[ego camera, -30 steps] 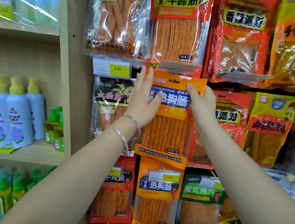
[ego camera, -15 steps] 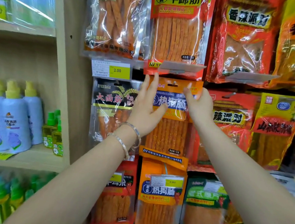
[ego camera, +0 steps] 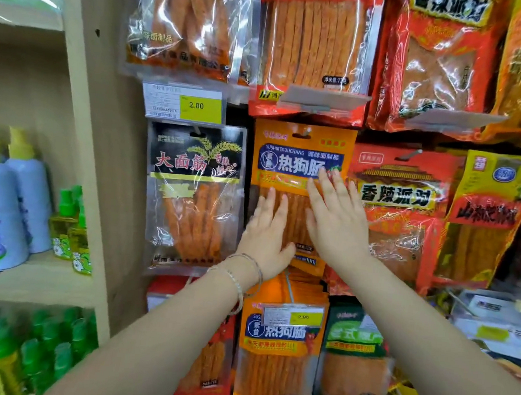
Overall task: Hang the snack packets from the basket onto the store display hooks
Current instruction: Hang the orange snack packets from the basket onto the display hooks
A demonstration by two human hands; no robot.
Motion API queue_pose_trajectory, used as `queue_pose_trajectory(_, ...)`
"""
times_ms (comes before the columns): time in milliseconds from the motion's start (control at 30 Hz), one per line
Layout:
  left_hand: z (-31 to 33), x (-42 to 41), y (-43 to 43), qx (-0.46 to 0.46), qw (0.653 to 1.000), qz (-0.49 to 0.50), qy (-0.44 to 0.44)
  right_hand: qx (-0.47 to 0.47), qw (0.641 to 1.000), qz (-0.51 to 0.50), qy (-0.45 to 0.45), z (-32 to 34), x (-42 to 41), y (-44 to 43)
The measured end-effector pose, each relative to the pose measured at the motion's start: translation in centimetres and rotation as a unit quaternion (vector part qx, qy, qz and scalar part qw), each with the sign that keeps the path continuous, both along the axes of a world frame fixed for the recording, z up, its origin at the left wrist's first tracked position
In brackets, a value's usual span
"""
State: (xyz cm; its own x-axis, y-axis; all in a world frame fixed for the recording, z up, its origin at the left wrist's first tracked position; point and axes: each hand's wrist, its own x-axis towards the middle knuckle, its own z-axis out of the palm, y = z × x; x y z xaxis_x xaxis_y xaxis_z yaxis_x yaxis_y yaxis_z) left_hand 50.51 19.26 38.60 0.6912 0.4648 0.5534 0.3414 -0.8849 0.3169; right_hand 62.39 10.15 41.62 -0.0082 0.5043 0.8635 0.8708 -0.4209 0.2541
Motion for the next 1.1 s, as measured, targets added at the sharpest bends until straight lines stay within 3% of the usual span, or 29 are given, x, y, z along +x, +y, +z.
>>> queue_pose_trajectory(167, 0.8, 2.4, 1.0, -0.051, 0.998, 0.026, 0.036, -0.135, 0.986, -0.072, 0.065, 2.5, 0.5, 2.0)
queue_pose_trajectory(367, 0.4, 3.5, 2.1, -0.111, 0.987, 0.041, 0.106, -0.269, 0.949, -0.157, 0.055, 2.4, 0.9, 3.5)
queue_pose_trajectory(467, -0.2, 2.9, 1.8, -0.118, 0.986, 0.038, 0.108, -0.249, 0.957, -0.119, 0.092, 1.4, 0.7, 2.9)
queue_pose_trajectory(633, -0.8, -0.2, -0.2, -0.139, 0.986, 0.031, 0.087, -0.157, 0.973, 0.044, 0.162, 0.1, -1.0, -1.0)
queue_pose_trajectory(733, -2.0, -4.3, -2.8, -0.141, 0.990, -0.003, 0.025, -0.080, 0.964, 0.104, 0.231, -2.2, -2.8, -4.8)
queue_pose_trajectory(833, -5.5, -9.8, -6.5, -0.122, 0.988, -0.028, -0.093, -0.053, 0.926, 0.155, 0.340, -7.2, -5.3, -9.1)
queue_pose_trajectory(900, -9.3, -13.7, -9.4, -0.139, 0.982, -0.002, -0.130, -0.056, 0.882, 0.174, 0.435, -11.8, -7.8, -11.9)
queue_pose_trajectory(1000, -16.4, -19.2, -14.0, -0.248, 0.961, 0.075, -0.097, -0.085, 0.799, 0.184, 0.566, -19.3, -12.4, -16.2)
queue_pose_trajectory(1100, -23.9, -25.8, -19.6, -0.403, 0.902, 0.154, -0.007, -0.132, 0.696, 0.154, 0.689, -27.1, -17.3, -21.3)
